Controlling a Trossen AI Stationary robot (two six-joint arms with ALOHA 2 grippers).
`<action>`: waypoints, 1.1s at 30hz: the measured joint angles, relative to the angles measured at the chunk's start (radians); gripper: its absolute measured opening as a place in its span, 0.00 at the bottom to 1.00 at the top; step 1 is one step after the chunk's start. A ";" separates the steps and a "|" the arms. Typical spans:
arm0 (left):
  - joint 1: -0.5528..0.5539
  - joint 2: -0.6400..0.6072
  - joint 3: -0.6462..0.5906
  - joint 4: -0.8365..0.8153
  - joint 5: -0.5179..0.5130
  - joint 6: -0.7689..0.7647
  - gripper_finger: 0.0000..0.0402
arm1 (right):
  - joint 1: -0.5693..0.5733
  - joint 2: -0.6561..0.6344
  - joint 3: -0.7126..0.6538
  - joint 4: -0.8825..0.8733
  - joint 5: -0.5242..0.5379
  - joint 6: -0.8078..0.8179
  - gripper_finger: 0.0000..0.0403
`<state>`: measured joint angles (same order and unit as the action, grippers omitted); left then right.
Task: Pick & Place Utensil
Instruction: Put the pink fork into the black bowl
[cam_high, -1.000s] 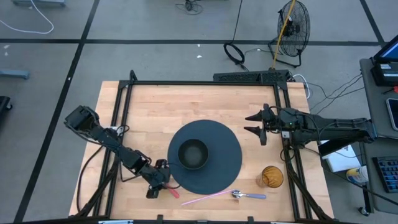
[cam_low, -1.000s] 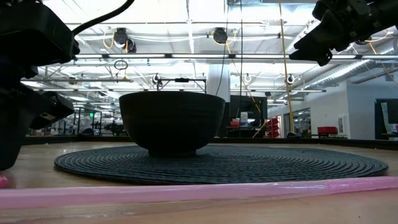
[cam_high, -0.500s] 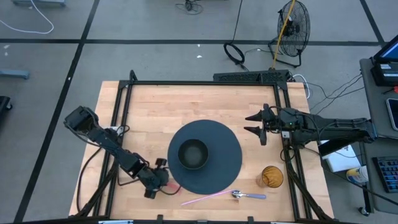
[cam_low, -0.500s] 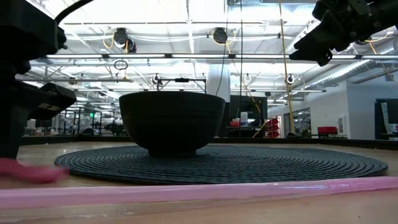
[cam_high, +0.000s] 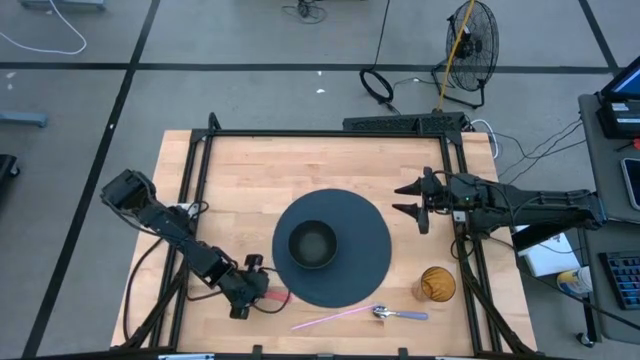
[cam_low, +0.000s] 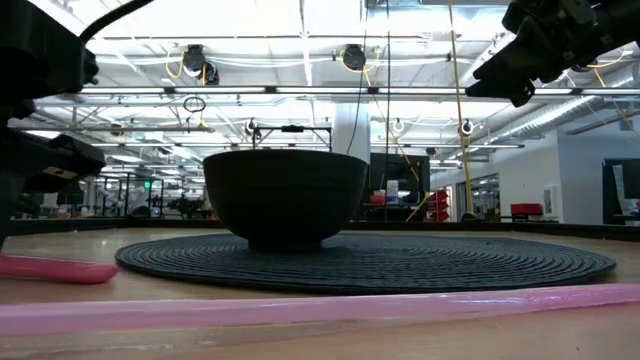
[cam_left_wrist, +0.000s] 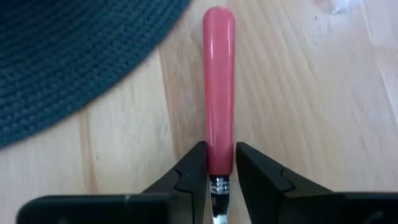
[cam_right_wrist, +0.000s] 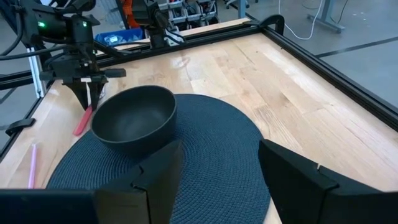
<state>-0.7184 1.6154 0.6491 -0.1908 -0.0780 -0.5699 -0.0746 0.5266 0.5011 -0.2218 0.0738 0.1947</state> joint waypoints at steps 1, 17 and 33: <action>-0.004 0.000 0.000 -0.010 0.001 -0.013 0.24 | 0.000 0.000 0.000 -0.004 0.000 0.000 0.52; -0.009 -0.005 0.006 -0.081 0.039 -0.160 0.15 | 0.000 0.000 0.000 -0.039 0.000 0.003 0.52; -0.035 -0.009 0.010 -0.140 0.051 -0.381 0.17 | 0.000 0.000 0.000 -0.031 0.002 -0.011 0.52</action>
<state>-0.7534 1.6066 0.6594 -0.3312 -0.0271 -0.9507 -0.0746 0.5270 0.5011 -0.2532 0.0763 0.1839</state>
